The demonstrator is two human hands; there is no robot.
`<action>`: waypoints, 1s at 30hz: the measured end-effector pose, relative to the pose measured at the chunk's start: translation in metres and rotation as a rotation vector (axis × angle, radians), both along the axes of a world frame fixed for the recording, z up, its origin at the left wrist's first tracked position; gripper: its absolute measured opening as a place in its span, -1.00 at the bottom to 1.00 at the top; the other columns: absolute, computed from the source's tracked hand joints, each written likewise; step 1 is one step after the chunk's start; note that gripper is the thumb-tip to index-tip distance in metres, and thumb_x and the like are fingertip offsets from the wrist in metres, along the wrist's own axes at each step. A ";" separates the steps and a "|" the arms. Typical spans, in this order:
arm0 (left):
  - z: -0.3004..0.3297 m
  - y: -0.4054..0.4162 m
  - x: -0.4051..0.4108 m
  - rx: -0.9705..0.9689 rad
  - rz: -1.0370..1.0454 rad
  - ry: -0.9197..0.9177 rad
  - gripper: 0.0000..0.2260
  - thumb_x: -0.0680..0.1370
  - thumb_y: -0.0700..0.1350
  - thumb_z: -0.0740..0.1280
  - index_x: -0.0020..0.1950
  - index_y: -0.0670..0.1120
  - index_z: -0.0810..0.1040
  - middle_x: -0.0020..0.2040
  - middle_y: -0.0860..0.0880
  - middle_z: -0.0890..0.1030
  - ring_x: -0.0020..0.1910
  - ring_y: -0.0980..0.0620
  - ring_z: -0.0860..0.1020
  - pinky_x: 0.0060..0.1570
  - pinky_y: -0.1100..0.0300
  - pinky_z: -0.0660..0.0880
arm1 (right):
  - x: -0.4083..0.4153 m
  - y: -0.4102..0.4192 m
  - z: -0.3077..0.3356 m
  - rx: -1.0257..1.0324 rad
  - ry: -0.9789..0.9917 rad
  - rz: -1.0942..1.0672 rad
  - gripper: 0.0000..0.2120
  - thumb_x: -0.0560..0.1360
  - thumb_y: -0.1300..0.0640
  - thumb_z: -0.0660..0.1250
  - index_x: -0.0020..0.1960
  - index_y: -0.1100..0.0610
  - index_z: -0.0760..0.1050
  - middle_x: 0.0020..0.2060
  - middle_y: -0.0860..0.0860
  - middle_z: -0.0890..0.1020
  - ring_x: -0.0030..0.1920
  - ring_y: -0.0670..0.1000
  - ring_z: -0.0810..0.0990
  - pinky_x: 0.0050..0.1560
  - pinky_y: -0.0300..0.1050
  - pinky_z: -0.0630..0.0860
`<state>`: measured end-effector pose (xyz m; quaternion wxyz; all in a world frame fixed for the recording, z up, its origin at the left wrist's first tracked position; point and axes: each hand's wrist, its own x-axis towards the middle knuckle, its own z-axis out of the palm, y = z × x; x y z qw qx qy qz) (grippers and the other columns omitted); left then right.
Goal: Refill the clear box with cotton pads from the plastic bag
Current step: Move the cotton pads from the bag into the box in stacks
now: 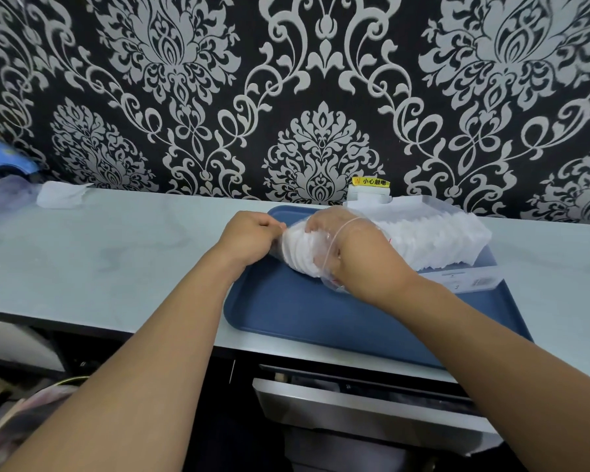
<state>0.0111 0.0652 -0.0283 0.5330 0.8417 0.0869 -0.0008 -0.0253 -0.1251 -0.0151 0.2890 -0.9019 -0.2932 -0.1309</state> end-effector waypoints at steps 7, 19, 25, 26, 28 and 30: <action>-0.001 -0.003 -0.001 0.021 0.005 0.000 -0.69 0.56 0.02 0.37 -0.17 -0.22 0.66 -0.21 -0.13 0.69 -0.17 -0.15 0.63 0.13 -0.08 0.59 | -0.001 -0.004 0.004 -0.078 0.037 -0.019 -0.62 0.46 0.24 0.45 0.27 0.13 0.55 0.11 0.05 0.62 0.09 0.05 0.58 0.10 -0.04 0.53; 0.001 -0.008 0.001 -0.183 0.147 0.146 -0.86 0.45 -0.17 0.54 -0.09 -0.22 0.71 -0.06 -0.17 0.71 -0.20 -0.07 0.63 -0.08 0.02 0.69 | 0.000 -0.010 0.005 -0.138 0.039 0.072 -0.58 0.41 0.33 0.47 0.25 0.13 0.59 0.12 0.06 0.59 0.09 0.08 0.57 0.10 0.02 0.54; -0.004 -0.004 0.009 -0.216 0.219 0.165 -0.80 0.46 -0.14 0.51 0.00 -0.24 0.68 -0.06 -0.19 0.71 -0.20 -0.12 0.63 0.02 -0.12 0.66 | -0.003 -0.003 0.010 -0.223 0.203 0.036 -0.47 0.48 0.22 0.44 0.41 0.05 0.43 0.35 0.00 0.38 0.06 -0.04 0.44 0.18 -0.23 0.40; -0.005 -0.003 0.009 -0.209 0.223 0.154 -0.79 0.47 -0.14 0.50 0.00 -0.25 0.68 -0.13 -0.17 0.69 -0.21 -0.12 0.62 0.04 -0.14 0.66 | -0.001 0.000 0.010 -0.272 0.178 0.035 -0.44 0.45 0.24 0.47 0.41 0.04 0.44 0.35 -0.01 0.38 0.06 -0.04 0.44 0.20 -0.21 0.41; -0.007 -0.002 0.010 -0.184 0.226 0.128 -0.78 0.48 -0.14 0.47 -0.01 -0.29 0.67 -0.22 -0.15 0.63 -0.24 -0.10 0.57 0.07 -0.17 0.64 | -0.002 0.001 0.009 -0.286 0.172 0.035 -0.44 0.38 0.26 0.51 0.34 0.04 0.50 0.34 0.00 0.42 0.14 0.03 0.50 0.23 -0.09 0.45; -0.008 -0.002 0.010 -0.144 0.227 0.096 -0.83 0.50 -0.14 0.46 -0.10 -0.26 0.67 -0.25 -0.13 0.61 -0.24 -0.11 0.56 0.08 -0.16 0.64 | -0.005 -0.002 0.009 -0.288 0.133 0.021 -0.54 0.39 0.21 0.49 0.28 0.07 0.53 0.25 0.03 0.51 0.14 0.11 0.56 0.15 -0.03 0.51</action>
